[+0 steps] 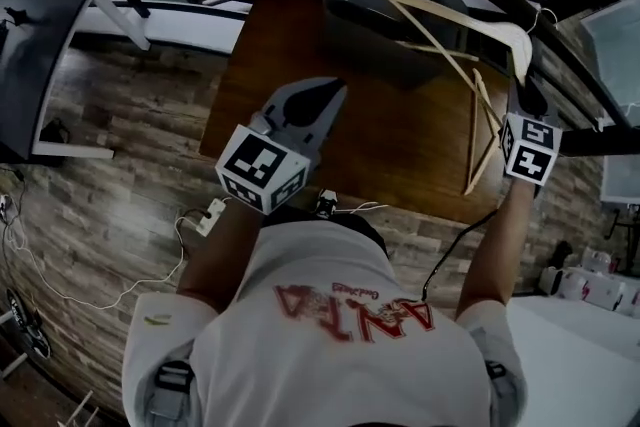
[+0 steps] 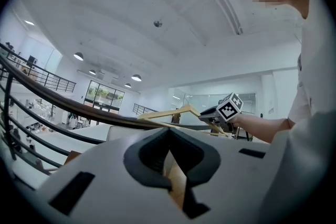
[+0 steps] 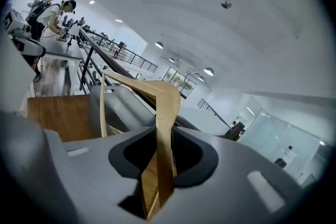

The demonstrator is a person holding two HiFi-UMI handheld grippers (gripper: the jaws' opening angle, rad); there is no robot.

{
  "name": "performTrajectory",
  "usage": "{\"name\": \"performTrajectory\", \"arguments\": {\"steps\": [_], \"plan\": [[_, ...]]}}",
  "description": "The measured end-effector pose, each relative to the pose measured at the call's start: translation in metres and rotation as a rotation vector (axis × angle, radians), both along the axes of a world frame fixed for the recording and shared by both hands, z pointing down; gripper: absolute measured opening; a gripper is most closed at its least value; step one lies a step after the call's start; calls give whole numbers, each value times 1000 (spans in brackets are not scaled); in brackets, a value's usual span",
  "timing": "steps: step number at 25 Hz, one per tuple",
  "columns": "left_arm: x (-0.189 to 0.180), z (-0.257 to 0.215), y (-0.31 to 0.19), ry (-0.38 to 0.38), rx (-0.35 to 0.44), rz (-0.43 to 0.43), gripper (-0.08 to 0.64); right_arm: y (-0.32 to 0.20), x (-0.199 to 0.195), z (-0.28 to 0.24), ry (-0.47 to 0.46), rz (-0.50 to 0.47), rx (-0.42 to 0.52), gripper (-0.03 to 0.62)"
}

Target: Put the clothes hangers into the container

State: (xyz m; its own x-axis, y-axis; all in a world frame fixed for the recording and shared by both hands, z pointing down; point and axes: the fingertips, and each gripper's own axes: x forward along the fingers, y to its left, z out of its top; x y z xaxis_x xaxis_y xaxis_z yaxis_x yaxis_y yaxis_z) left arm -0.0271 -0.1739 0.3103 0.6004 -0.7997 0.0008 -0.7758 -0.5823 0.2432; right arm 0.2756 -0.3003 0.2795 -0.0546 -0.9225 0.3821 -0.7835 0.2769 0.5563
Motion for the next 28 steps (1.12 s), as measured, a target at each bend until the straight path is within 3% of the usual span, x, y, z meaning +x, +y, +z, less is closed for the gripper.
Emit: {"name": "performTrajectory", "arguments": {"steps": [7, 14, 20, 28], "plan": [[-14, 1, -8, 17, -5, -103, 9, -59, -30, 3, 180, -120, -33, 87], [-24, 10, -21, 35, -23, -183, 9, -124, -73, 40, 369, -254, -128, 87], [-35, 27, -34, 45, -57, -246, 9, -160, -119, 90, 475, -373, -222, 87], [-55, 45, -31, 35, -101, -316, 9, -182, -137, 133, 557, -415, -313, 89]]}}
